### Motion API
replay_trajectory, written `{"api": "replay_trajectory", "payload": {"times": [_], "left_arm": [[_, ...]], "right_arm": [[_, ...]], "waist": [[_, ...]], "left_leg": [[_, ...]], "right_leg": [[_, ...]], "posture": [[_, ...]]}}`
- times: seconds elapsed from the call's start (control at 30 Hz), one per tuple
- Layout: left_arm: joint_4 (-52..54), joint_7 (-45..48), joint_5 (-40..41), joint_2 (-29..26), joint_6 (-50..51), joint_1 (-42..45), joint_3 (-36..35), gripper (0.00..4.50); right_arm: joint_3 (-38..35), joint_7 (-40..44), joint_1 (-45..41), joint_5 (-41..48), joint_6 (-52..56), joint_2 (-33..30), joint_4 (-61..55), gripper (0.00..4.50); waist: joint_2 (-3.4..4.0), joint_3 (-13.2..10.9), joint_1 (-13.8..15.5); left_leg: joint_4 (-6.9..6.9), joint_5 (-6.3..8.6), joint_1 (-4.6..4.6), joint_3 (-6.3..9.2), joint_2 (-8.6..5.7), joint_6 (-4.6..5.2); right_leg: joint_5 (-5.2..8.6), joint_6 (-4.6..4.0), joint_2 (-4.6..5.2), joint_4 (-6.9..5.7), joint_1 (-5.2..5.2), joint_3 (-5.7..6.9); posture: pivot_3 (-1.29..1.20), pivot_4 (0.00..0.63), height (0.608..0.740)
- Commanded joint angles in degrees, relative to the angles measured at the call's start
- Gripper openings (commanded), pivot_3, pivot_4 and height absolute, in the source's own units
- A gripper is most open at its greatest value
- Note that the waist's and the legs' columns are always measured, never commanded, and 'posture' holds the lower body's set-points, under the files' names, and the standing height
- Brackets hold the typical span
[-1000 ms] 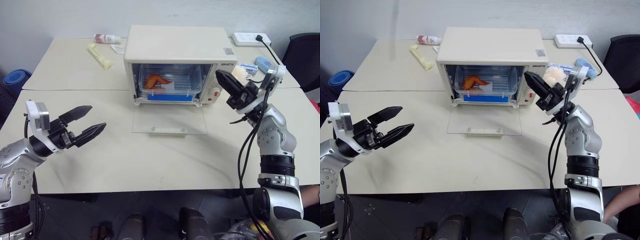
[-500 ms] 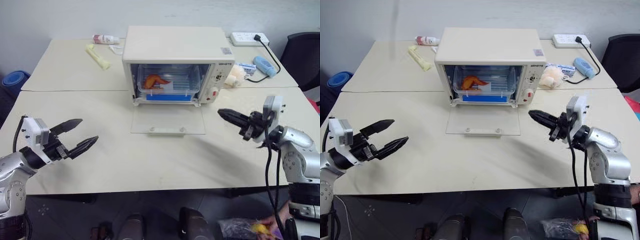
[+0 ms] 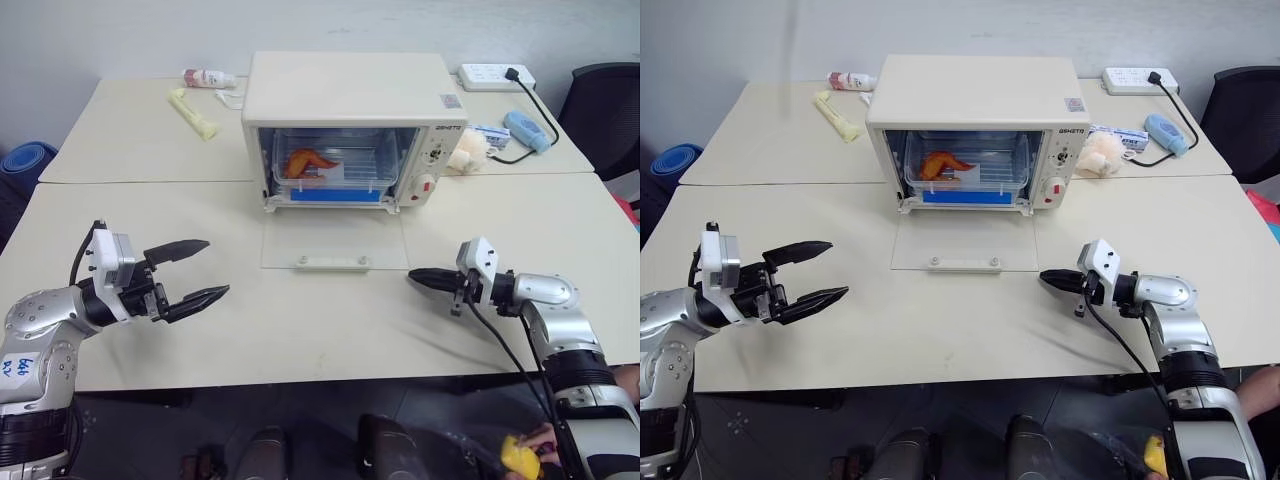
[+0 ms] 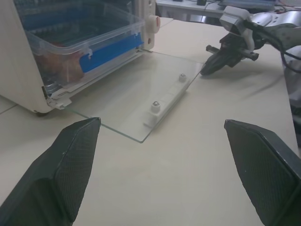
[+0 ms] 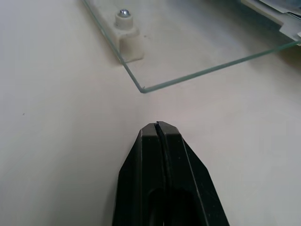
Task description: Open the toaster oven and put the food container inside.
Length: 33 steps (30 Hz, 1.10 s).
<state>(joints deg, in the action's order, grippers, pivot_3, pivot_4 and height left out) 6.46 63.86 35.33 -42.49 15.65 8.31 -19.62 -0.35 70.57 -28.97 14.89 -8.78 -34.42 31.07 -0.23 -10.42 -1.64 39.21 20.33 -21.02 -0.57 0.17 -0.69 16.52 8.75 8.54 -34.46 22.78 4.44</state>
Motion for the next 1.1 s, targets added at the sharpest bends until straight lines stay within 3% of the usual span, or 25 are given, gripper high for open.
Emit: {"api": "replay_trajectory", "payload": {"times": [0.03,0.33,0.53,0.73,0.87,1.1], "left_arm": [[3.4,0.1,3.9,-1.3,4.0,0.9,-0.3,4.48],[4.1,-8.7,15.1,1.6,14.1,6.9,-5.0,4.48],[-0.2,-11.9,6.9,2.9,7.7,8.4,-3.4,4.48],[-4.0,-11.2,-3.4,1.1,-1.0,4.6,-1.4,4.48],[-6.0,-8.2,-8.9,-0.8,-8.0,-1.3,-1.1,4.5],[-7.5,-4.3,-10.8,-0.7,-14.9,-8.0,-1.4,4.5]], "right_arm": [[-2.6,2.0,-1.1,4.9,-0.8,2.2,-2.6,0.0],[-15.8,-14.2,-7.9,25.9,20.6,8.7,-17.6,0.0],[-17.9,-20.1,-14.6,29.2,25.3,10.4,-19.8,0.0],[-14.2,-15.6,-8.8,25.9,29.4,4.0,-25.2,0.0],[-7.2,-3.2,2.1,15.8,18.8,-3.9,-28.2,0.84],[-6.4,6.6,13.2,11.1,3.2,-5.3,-25.4,3.23]], "waist": [[0.0,0.0,0.0],[0.04,0.0,0.1],[0.04,0.0,0.0],[0.04,0.0,0.3],[0.04,0.0,0.2],[0.04,0.0,0.2]], "left_leg": [[0.0,0.0,0.0,0.02,0.01,0.0],[0.1,0.0,-0.04,0.15,0.02,-0.02],[0.0,0.0,-0.01,0.14,0.0,-0.04],[0.0,0.0,-0.07,0.13,-0.07,-0.02],[-0.04,0.01,-0.05,0.06,-0.06,0.0],[-0.01,0.02,0.04,-0.13,-0.02,0.03]], "right_leg": [[0.0,0.0,0.0,0.0,0.0,0.0],[0.0,0.0,0.01,-0.06,-0.01,0.03],[0.0,0.0,-0.01,-0.08,0.0,0.04],[0.0,0.0,0.01,-0.05,0.01,0.06],[0.0,0.0,0.01,0.01,0.01,0.05],[0.0,0.0,0.01,-0.01,0.01,-0.05]], "posture": [[0.0,0.15,0.74],[0.0,0.15,0.74],[0.0,0.15,0.74],[0.0,0.15,0.74],[0.0,0.15,0.74],[0.0,0.15,0.74]]}}
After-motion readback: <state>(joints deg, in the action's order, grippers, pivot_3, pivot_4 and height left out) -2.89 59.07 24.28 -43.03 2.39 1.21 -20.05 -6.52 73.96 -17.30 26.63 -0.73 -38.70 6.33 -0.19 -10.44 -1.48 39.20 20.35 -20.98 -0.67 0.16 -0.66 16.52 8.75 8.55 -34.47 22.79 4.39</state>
